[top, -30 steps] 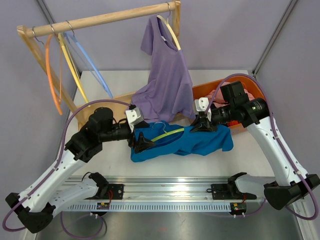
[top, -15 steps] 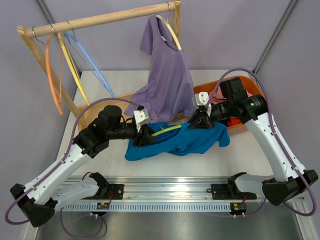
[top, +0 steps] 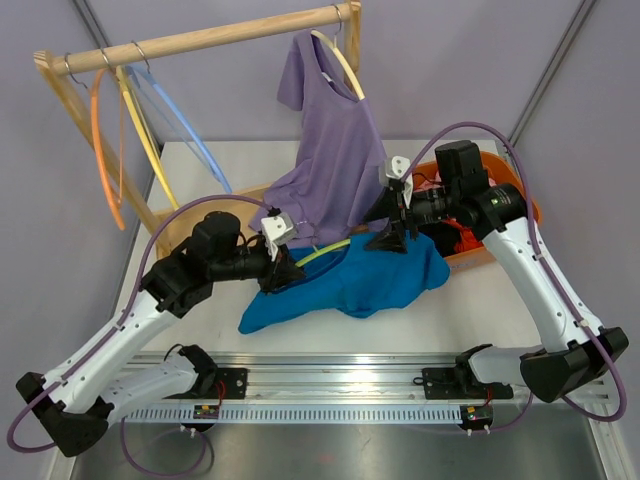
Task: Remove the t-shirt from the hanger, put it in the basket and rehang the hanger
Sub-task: Remove the tshirt from the hanger
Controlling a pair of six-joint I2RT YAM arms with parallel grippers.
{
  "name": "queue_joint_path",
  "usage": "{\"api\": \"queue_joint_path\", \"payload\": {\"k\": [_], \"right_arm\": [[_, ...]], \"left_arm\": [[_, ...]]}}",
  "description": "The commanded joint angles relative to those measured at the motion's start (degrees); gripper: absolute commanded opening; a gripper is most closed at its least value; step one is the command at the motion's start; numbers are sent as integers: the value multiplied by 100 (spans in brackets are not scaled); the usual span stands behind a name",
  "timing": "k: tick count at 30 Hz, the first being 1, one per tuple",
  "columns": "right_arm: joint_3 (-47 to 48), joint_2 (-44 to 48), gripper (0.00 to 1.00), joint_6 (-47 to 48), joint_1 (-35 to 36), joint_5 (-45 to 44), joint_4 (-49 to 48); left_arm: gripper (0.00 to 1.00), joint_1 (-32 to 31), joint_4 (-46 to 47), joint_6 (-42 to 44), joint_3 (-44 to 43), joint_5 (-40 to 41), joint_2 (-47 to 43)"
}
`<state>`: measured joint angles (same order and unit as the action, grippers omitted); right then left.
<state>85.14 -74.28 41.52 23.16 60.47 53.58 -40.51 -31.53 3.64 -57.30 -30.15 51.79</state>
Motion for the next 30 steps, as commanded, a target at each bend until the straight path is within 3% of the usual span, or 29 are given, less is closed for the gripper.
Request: {"api": "queue_joint_path", "payload": {"k": [1, 4, 9, 13, 16, 20, 24, 30], "right_arm": [[247, 36, 73, -1372, 5, -455, -1217], [563, -25, 83, -2093, 5, -904, -1526], [767, -148, 79, -2972, 92, -1142, -1579], [584, -288, 74, -3202, 838, -1984, -1175], [180, -280, 72, -3868, 1469, -3222, -1559], [28, -394, 73, -4757, 2201, -5523, -1930], [230, -736, 73, -5188, 2386, -5835, -1930], [459, -1132, 65, -5373, 2659, -5985, -1913]], "left_arm": [[0, -18, -309, -844, -300, 710, -160], [0, -18, -503, -1442, -229, 984, -274], [0, -18, -942, -2454, -229, 1696, -503], [0, -18, -899, -3560, -133, 1908, -600], [0, -27, -654, -4106, -80, 1873, -591], [0, -27, -556, -4380, -141, 1890, -521], [0, -27, -495, -4460, -194, 1882, -477], [0, -27, -424, -4460, -264, 1864, -380]]}}
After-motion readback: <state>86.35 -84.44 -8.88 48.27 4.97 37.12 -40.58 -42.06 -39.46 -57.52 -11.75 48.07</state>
